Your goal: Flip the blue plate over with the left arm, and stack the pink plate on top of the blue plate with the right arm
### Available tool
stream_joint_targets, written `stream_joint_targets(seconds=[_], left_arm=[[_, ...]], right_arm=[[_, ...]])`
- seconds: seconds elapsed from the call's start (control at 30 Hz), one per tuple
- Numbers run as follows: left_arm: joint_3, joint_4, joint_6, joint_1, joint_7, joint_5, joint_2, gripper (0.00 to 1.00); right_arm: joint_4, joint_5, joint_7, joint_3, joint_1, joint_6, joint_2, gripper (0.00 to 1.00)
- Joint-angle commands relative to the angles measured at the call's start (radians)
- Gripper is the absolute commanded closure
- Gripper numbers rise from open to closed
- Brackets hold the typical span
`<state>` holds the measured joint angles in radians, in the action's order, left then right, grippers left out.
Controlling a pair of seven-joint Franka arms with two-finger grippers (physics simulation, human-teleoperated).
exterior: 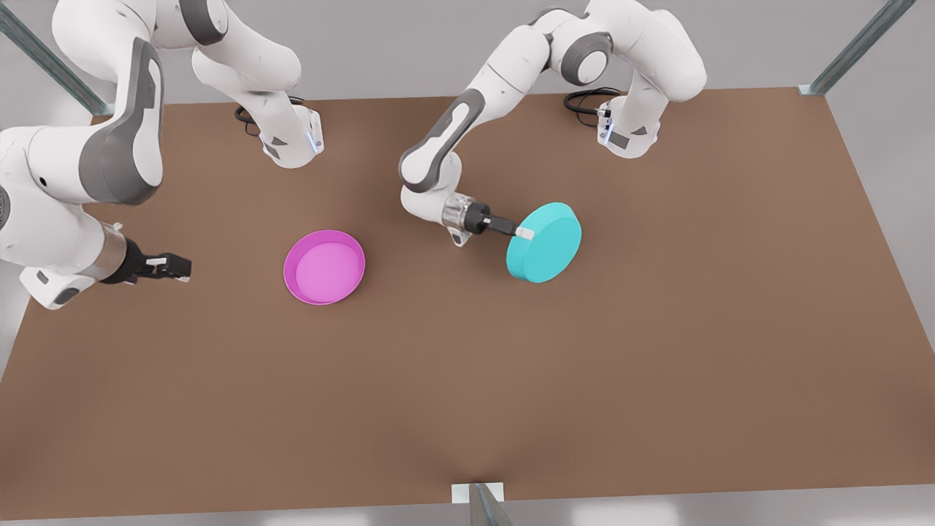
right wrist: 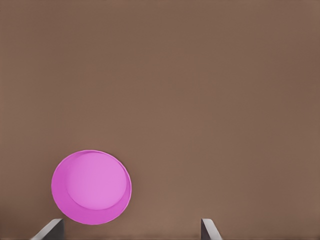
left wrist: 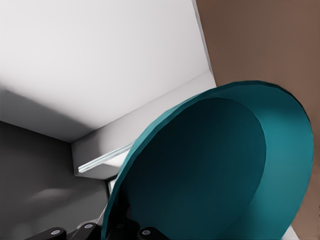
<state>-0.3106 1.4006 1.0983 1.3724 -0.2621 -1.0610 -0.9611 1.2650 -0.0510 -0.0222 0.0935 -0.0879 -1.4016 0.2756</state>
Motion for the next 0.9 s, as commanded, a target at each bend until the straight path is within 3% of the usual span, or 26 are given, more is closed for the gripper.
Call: stream_joint_targets(seconds=[0.0,0.47,0.6,0.83,0.87], left_arm=[[-0.001,0.000,0.000,0.005,-0.002,0.078,-0.004,0.79],[-0.036,-0.008,0.023,0.028,-0.068,0.162,-0.090,0.79],[-0.059,-0.008,0.032,0.050,-0.068,0.196,-0.091,0.56],[-0.107,-0.022,0.031,0.122,-0.077,0.254,-0.126,0.56],[-0.108,-0.023,0.031,0.135,-0.077,0.263,-0.134,0.27]], right_arm=[[-0.001,0.000,-0.001,-0.001,0.007,0.001,-0.003,0.00],[-0.001,0.010,-0.010,-0.008,-0.023,0.032,0.007,0.00],[0.001,0.010,-0.001,-0.003,-0.023,0.032,0.008,0.00],[0.001,0.010,0.001,-0.001,-0.015,0.030,0.016,0.00],[0.001,0.010,0.002,0.000,-0.015,0.030,0.020,0.00]])
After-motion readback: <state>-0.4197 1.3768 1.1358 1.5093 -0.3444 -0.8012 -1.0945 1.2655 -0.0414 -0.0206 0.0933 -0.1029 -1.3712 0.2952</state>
